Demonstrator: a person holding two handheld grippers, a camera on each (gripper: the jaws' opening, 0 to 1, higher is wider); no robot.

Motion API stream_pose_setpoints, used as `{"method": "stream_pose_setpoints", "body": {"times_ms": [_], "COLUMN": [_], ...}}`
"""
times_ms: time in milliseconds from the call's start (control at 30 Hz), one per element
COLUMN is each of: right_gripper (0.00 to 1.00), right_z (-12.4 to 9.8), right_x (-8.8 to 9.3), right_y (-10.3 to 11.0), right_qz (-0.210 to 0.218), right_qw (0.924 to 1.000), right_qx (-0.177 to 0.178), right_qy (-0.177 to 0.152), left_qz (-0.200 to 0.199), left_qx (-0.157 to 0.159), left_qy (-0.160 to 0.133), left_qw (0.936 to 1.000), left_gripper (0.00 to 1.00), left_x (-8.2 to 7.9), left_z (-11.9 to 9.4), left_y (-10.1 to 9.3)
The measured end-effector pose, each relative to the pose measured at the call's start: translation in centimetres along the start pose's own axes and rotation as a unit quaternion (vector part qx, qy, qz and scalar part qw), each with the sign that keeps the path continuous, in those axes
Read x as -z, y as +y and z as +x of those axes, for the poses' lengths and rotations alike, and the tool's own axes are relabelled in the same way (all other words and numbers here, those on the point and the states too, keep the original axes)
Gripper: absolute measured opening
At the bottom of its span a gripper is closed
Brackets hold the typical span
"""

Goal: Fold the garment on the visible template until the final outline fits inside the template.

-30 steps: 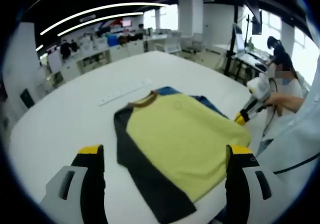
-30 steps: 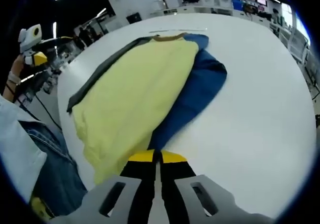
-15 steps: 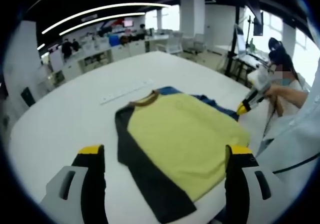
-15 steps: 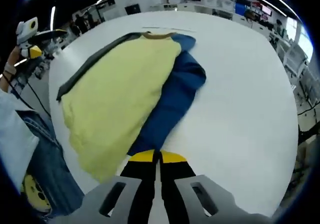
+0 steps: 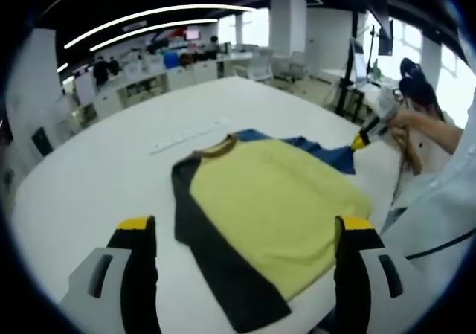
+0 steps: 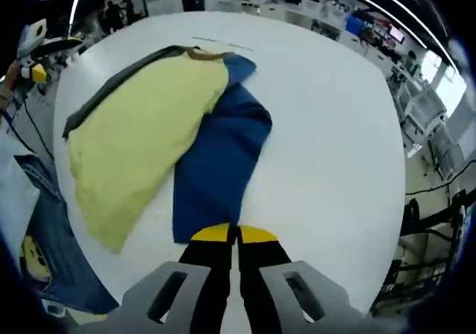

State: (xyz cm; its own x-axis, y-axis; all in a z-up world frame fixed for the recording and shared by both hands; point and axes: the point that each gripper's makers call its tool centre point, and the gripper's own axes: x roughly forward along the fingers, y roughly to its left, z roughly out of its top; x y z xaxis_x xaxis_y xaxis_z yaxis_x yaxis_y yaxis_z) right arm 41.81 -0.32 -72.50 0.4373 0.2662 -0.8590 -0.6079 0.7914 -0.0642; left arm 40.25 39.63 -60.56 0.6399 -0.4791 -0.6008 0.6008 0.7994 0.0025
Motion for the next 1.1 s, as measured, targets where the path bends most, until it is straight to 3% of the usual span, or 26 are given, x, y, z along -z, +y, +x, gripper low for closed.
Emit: {"method": "stream_pose_setpoints", "body": {"times_ms": [300, 533, 933, 1100], "right_gripper": [0.03, 0.03, 0.03, 0.03], "right_z": [-1.0, -1.6, -2.5, -2.7], "right_x": [-0.5, -1.8, -4.2, -5.5], "right_y": [-3.0, -6.7, -13.8, -15.9], "right_qz": [-0.009, -0.021, -0.066, -0.071], "right_qw": [0.9994, 0.9978, 0.988, 0.9838], "right_qx": [0.031, 0.063, 0.137, 0.165], "right_qy": [0.007, 0.01, 0.025, 0.007], "left_qz": [-0.003, -0.003, -0.009, -0.015], "left_qx": [-0.001, 0.0, -0.006, -0.012], "left_qy": [0.001, -0.001, -0.001, -0.003], "left_qw": [1.0, 1.0, 0.9999, 0.9998], "left_gripper": [0.95, 0.95, 0.95, 0.95], "left_x": [0.1, -0.1, -0.1, 0.1], "left_z": [-0.1, 0.1, 0.0, -0.2], "left_y": [0.1, 0.2, 0.5, 0.8]}}
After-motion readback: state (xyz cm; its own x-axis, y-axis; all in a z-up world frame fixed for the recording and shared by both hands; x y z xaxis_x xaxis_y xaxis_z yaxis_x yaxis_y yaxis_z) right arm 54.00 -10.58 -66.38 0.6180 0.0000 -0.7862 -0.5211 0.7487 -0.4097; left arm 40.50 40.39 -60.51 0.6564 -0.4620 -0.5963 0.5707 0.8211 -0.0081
